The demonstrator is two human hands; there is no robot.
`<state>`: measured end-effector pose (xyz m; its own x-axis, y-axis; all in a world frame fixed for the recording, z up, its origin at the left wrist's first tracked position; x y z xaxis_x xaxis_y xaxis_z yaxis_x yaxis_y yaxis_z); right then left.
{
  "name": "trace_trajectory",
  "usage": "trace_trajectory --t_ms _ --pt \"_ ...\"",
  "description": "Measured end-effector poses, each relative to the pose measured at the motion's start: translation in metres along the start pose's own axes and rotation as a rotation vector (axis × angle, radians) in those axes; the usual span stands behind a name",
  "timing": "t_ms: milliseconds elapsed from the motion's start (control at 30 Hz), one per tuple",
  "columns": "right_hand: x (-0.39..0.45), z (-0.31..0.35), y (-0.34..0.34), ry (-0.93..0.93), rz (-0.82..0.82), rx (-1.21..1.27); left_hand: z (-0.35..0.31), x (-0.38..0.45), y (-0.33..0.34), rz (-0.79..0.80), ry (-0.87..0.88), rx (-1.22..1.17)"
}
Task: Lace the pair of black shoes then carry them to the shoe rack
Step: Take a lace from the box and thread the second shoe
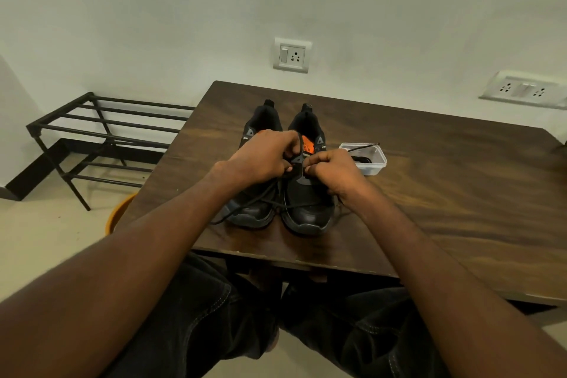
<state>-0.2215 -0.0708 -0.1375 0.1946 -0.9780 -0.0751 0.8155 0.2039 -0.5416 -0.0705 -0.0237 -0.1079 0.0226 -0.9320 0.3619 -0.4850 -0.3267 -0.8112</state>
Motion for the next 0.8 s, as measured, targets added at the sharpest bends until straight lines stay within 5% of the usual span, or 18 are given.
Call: trace_trajectory --t_ms 333,400,533,567,633,700,800 --pt "-0.005 0.01 -0.009 -0.199 0.058 -0.245 -0.007 -0.002 -0.003 -0.022 -0.093 -0.019" --pt "-0.008 0.012 -0.015 -0.247 0.049 -0.324 -0.008 -0.001 -0.019 -0.14 -0.175 -0.195" --pt "-0.008 0.012 -0.018 -0.29 0.061 -0.399 -0.008 -0.003 -0.056 -0.346 -0.465 -1.011" --pt "-0.008 0.013 -0.018 -0.297 0.064 -0.412 -0.008 -0.004 -0.06 -0.361 -0.473 -0.984" --pt "-0.008 0.014 -0.019 -0.307 0.058 -0.428 -0.007 -0.006 -0.056 -0.326 -0.386 -0.55" --pt "-0.009 0.015 -0.02 -0.313 0.062 -0.419 -0.009 -0.008 -0.034 -0.154 -0.244 -0.12" --pt "-0.01 0.017 -0.022 -0.313 0.074 -0.405 -0.013 -0.014 -0.005 0.079 -0.136 0.127"
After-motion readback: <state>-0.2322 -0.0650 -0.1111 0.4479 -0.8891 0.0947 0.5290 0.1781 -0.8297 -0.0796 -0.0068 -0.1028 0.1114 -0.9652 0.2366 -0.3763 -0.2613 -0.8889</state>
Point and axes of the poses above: each hand's wrist, its own x-axis towards the middle knuckle, its own y-axis out of the palm, z = x × y, the point moved 6 cm from there along x, towards the middle knuckle, and after that the axes turned 12 degrees about -z, right-handed, at the moved point
